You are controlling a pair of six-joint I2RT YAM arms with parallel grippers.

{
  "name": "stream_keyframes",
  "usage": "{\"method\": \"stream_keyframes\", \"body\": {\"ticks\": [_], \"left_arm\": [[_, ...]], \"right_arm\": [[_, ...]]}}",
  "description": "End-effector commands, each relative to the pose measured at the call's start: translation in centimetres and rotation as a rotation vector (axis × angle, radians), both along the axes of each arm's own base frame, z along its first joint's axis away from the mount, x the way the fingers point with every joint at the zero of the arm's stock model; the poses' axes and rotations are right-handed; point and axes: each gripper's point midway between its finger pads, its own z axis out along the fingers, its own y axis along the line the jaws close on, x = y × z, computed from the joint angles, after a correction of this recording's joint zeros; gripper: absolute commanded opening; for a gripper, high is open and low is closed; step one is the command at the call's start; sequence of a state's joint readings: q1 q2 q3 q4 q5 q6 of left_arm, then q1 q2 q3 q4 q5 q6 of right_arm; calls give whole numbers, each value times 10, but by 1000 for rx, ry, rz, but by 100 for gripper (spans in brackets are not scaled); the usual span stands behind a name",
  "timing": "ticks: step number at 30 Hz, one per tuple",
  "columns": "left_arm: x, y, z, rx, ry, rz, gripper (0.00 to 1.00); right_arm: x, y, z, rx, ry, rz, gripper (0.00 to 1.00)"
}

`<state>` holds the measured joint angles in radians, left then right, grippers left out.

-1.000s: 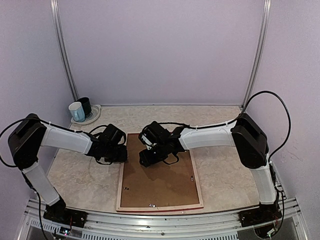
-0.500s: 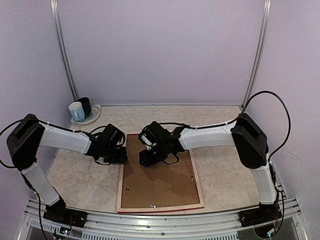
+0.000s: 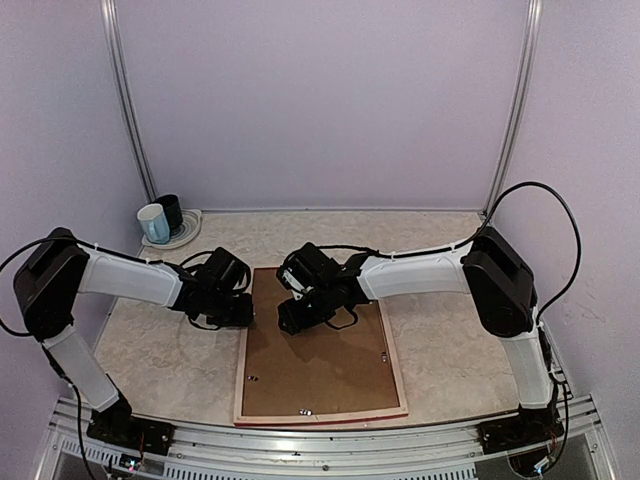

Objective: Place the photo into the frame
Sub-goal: Press the fastener onto the backboard.

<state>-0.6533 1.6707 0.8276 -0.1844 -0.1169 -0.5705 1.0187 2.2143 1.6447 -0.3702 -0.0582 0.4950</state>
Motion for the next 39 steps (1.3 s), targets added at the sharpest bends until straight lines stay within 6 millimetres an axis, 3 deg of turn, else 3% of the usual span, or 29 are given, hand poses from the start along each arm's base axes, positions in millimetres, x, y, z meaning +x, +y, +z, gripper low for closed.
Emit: {"method": "stream_keyframes", "body": {"ticks": [1,8,15,26,32,39], "left_arm": [[2,11,-13,67,16,23,22],[0,17,-30,93,35,42,12],[1,21,-30,89,20,85,0],[17,11,-12,11,-37,193,3],[19,0,-19,21,-42,248,12],[21,3,-21,4,-53,334,13]], "right_arm": [[-4,0,-17,-20,38,6,57],[-5,0,-21,-24,43,10,57],[-8,-2,-27,-26,56,14,57],[-13,-6,-30,-12,65,12,56],[-19,-8,-37,-8,85,14,56],[-23,-10,-40,-6,93,15,56]]}}
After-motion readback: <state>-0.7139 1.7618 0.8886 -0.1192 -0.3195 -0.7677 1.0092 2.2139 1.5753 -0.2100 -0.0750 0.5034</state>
